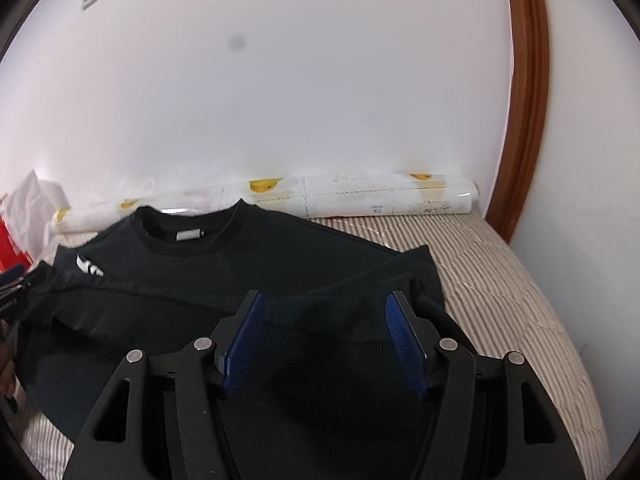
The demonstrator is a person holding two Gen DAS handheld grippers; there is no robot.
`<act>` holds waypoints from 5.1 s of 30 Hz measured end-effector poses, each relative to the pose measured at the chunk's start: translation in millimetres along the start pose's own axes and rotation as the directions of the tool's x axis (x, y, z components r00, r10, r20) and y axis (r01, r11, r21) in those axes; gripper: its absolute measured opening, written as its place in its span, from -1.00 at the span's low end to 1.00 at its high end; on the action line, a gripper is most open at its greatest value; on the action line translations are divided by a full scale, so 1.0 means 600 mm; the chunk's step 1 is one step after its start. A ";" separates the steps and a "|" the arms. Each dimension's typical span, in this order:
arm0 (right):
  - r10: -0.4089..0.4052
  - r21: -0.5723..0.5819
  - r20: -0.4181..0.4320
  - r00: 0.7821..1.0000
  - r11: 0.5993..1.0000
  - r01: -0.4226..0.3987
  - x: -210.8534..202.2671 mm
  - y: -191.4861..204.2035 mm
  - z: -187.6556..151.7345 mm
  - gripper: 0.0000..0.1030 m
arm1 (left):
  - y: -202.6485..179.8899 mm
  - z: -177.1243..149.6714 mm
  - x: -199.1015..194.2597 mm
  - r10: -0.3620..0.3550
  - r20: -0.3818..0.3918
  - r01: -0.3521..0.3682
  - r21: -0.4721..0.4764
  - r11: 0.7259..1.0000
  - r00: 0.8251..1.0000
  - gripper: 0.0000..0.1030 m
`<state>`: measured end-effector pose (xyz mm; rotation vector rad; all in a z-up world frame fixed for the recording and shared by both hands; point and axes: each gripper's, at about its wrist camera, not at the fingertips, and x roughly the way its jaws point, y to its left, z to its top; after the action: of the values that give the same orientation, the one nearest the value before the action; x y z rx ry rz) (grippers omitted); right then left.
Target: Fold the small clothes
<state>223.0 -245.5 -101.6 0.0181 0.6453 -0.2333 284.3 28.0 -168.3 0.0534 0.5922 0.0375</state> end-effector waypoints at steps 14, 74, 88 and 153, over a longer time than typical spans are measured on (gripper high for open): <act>0.033 -0.015 0.013 0.999 0.999 -0.033 -0.104 0.039 -0.051 0.21 | 0.022 -0.049 -0.103 -0.009 -0.001 0.009 -0.001 1.000 1.000 0.53; 0.099 -0.004 -0.241 0.966 0.995 -0.103 0.038 0.041 -0.069 -0.31 | -0.012 -0.067 -0.012 -0.064 -0.214 0.076 0.049 0.996 0.975 0.54; 0.023 -0.022 -0.221 0.975 0.999 -0.029 0.135 0.038 0.052 -0.40 | -0.021 0.040 0.080 -0.095 -0.196 0.101 0.020 0.995 0.976 0.58; 0.039 0.174 -0.219 0.975 0.985 0.000 -0.020 -0.173 -0.126 0.26 | 0.108 -0.119 -0.008 -0.158 -0.256 0.118 -0.163 0.979 0.954 0.49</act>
<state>146.3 -337.1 -149.0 0.2202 0.8451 -0.2702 239.1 95.1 -220.7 -0.1386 0.8620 -0.0492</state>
